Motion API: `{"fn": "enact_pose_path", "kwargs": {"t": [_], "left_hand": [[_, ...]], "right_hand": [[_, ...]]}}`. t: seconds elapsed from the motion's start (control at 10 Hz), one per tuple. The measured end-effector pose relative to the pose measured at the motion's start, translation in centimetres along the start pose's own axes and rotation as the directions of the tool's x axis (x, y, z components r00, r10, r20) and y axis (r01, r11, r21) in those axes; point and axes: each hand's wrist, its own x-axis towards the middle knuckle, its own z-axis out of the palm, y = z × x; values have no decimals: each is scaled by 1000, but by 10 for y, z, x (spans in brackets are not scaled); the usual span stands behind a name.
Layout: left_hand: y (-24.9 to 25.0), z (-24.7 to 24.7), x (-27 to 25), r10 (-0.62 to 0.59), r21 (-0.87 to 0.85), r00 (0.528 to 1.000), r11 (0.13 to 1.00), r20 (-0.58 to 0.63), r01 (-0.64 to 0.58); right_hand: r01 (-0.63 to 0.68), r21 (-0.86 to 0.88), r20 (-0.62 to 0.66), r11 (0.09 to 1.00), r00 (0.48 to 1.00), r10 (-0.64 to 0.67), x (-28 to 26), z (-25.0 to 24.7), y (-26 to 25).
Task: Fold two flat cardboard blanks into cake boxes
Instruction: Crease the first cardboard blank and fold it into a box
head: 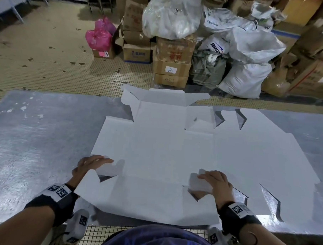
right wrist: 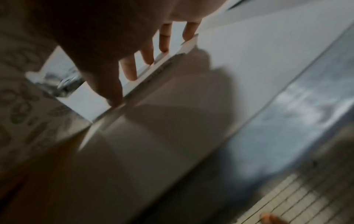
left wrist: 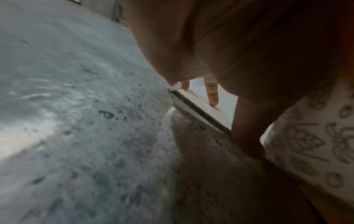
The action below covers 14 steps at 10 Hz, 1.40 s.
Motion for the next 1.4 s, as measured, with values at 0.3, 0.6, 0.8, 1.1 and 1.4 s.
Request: {"fn": "enact_pose_path", "kwargs": {"t": [0.3, 0.6, 0.8, 1.1, 1.4], "left_hand": [[4, 14, 2, -127, 54, 990, 990, -58, 130], [53, 24, 27, -414, 2, 892, 907, -182, 422], [61, 36, 35, -405, -6, 839, 901, -362, 433], [73, 31, 56, 1, 514, 983, 853, 182, -96], [105, 34, 77, -215, 691, 899, 712, 381, -123]], "right_hand": [[-85, -60, -34, 995, 996, 83, -6, -8, -24], [-413, 300, -25, 860, 898, 440, 1, -13, -49], [-365, 424, -178, 829, 864, 472, 15, -10, -41], [-115, -123, -78, 986, 991, 106, 32, -12, -59], [222, -283, 188, 933, 967, -173, 57, 4, -83]]}}
